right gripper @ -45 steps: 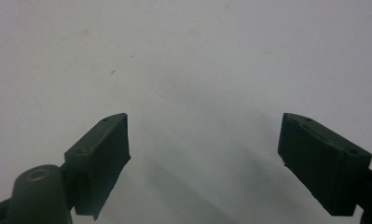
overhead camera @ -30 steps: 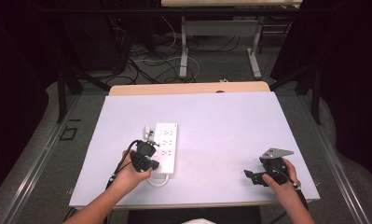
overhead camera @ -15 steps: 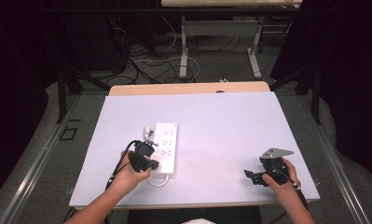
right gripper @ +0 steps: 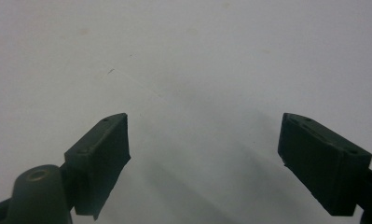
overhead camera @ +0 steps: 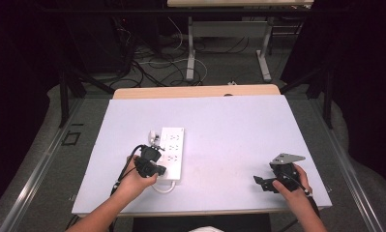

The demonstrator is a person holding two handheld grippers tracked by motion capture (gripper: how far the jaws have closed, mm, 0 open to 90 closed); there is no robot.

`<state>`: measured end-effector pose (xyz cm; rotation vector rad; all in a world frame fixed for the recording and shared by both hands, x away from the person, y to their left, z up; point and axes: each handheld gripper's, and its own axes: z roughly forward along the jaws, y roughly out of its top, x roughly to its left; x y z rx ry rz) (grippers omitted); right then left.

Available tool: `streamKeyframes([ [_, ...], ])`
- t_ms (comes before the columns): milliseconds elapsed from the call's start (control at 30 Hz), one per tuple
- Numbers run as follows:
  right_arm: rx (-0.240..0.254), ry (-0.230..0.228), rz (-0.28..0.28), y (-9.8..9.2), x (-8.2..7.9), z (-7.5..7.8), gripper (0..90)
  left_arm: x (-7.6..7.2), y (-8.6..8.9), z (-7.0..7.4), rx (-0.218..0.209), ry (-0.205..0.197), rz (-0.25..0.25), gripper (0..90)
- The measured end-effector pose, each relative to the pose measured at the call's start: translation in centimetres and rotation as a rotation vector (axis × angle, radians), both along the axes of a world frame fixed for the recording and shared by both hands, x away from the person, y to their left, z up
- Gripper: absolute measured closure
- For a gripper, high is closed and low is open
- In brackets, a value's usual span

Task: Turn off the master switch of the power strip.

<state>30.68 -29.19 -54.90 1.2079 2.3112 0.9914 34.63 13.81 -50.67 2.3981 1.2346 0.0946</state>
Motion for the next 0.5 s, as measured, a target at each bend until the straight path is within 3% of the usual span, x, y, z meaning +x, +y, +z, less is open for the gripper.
streamKeyframes([
  [333, -0.003, -0.002, 0.003, 0.01, 0.02, -0.02, 16.0, -0.05, -0.06, 0.0, -0.026, 0.015, 0.012, 85.2],
  [500, -0.001, 0.001, 0.005, 0.0, 0.03, -0.03, 16.0, 0.05, -0.07, 0.09, -0.013, 0.004, -0.014, 80.0],
])
